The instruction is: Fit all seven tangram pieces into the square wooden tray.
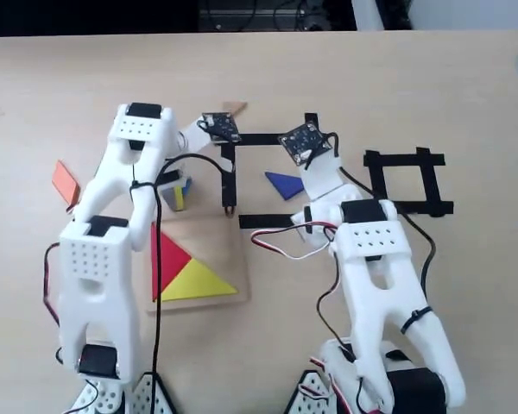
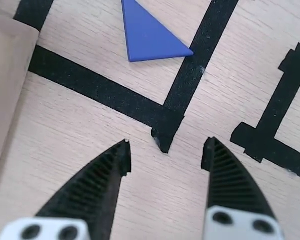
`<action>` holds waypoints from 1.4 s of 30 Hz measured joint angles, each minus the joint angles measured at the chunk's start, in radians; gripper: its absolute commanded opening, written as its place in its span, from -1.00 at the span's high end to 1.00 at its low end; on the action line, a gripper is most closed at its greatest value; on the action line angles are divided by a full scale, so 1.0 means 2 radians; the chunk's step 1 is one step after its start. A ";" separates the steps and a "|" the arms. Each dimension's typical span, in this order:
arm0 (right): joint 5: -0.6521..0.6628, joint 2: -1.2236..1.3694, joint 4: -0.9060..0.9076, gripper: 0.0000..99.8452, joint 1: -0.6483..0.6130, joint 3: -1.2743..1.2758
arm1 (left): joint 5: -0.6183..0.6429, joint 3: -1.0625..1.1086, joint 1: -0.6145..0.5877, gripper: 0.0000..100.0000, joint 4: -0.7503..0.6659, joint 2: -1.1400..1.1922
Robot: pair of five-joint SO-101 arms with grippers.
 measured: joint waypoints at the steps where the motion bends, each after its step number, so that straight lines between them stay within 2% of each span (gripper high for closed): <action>1: 0.000 0.000 0.000 0.51 0.000 0.000 | 0.000 -0.025 -0.001 0.44 0.017 0.016; 8: 0.000 0.000 0.000 0.51 0.000 0.000 | 0.006 -0.213 0.000 0.44 0.137 0.130; 14: 0.000 0.000 0.000 0.51 0.000 0.000 | 0.031 -0.310 0.002 0.44 0.161 0.186; 24: 0.000 0.000 0.000 0.51 0.000 0.000 | 0.047 -0.328 0.005 0.45 0.161 0.196; 32: 0.000 0.000 0.000 0.51 0.000 0.000 | 0.048 -0.330 0.008 0.78 0.176 0.197; 42: 0.000 0.000 0.000 0.51 0.000 0.000 | 0.049 -0.341 0.010 0.80 0.176 0.197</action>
